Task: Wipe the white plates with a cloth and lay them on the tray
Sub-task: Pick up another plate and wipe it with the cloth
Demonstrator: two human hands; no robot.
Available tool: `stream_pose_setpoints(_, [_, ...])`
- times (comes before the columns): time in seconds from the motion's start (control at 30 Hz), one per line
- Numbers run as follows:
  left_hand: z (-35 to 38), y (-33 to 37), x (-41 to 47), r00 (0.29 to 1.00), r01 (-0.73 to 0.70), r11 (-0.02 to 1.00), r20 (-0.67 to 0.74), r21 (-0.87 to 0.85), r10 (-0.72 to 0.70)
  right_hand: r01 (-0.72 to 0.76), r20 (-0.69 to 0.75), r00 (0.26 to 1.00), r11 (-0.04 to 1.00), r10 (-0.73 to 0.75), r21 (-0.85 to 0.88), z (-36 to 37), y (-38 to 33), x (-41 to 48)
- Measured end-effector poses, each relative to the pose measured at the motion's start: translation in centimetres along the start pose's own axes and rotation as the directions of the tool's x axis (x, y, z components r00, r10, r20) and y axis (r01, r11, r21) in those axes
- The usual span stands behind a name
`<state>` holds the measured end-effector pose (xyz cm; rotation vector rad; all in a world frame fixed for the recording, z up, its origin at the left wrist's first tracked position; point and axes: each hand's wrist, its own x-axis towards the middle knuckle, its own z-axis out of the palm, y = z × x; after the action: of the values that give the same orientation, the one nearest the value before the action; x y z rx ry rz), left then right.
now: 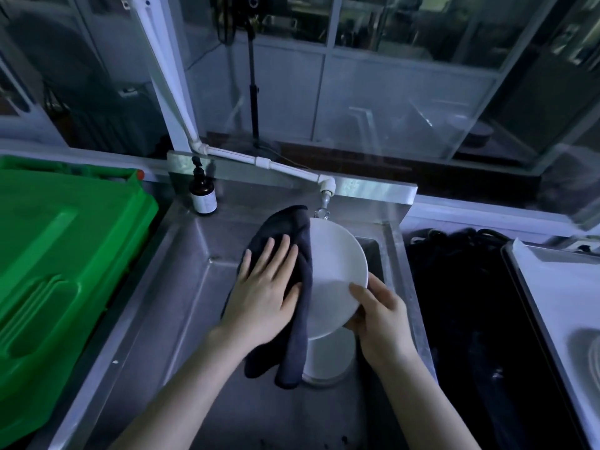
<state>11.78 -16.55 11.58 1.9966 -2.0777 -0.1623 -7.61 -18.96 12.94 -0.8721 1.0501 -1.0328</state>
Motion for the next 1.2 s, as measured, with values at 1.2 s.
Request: stream_pose_setpoints(1.2, [-1.6,-0.8,2.0,0.999,-0.035,0.997,-0.026,0.064,0.037,0.034,0.08,0.996,0.999,-0.032,-0.022,-0.3,-2.6,-0.7])
